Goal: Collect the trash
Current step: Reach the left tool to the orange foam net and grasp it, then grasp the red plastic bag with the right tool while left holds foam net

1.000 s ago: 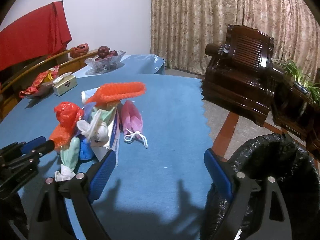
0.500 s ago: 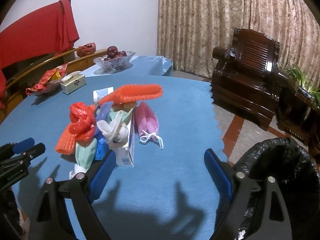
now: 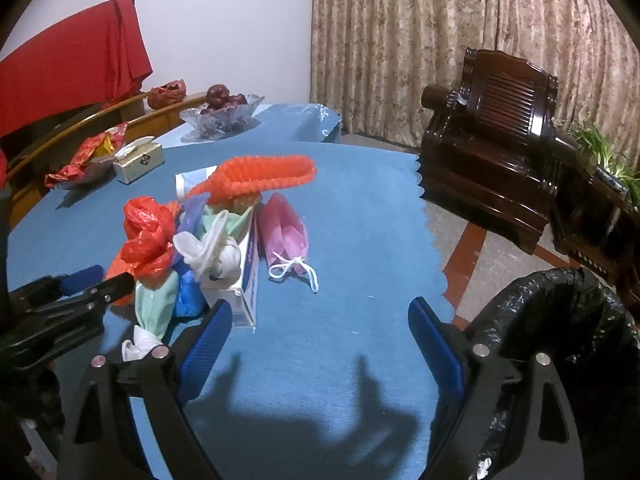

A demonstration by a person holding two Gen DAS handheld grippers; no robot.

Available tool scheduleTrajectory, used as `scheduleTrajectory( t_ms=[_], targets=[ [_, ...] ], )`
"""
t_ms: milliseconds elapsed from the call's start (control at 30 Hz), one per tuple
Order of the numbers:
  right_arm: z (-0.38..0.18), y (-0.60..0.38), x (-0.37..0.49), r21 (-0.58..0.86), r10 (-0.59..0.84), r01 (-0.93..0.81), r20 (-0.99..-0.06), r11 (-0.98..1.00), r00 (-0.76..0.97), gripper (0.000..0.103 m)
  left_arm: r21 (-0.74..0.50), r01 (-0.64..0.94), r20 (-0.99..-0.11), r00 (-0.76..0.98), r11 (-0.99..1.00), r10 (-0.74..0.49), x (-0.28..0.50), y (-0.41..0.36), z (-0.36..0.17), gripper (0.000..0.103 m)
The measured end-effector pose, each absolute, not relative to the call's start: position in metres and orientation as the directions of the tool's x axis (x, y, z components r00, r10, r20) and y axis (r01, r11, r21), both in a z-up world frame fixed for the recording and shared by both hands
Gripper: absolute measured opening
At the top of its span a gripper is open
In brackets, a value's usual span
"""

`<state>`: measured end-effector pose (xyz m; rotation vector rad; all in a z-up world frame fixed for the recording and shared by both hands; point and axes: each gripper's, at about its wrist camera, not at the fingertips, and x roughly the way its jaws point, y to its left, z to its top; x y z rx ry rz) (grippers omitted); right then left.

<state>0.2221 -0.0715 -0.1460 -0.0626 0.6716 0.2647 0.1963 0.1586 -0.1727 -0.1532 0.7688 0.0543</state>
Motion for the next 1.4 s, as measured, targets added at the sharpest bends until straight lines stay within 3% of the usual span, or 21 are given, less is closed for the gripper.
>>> scheduleTrajectory(
  t_ms=[67, 167, 733, 1400],
  targets=[
    [-0.146, -0.070, 0.222, 0.028, 0.226, -0.267, -0.622, 0.963, 0.750, 0.088, -0.123, -0.105, -0.688, 0.725, 0.987, -0.009, 0.193, 0.162, -0.171, 0.015],
    [-0.145, -0.065, 0.219, 0.032, 0.240, -0.282, -0.622, 0.959, 0.746, 0.086, -0.135, -0.107, -0.681, 0.732, 0.985, -0.014, 0.187, 0.165, -0.169, 0.011],
    [-0.104, -0.003, 0.195, 0.117, 0.438, -0.449, -0.529, 0.886, 0.726, 0.063, -0.088, -0.232, -0.660, 0.742, 0.969, 0.118, 0.139, 0.221, -0.148, 0.011],
    [-0.129, 0.076, 0.267, 0.041, 0.415, -0.485, -0.583, 0.874, 0.699, 0.061, -0.110, -0.238, -0.635, 0.764, 0.965, 0.116, 0.190, 0.257, -0.141, 0.011]
  ],
)
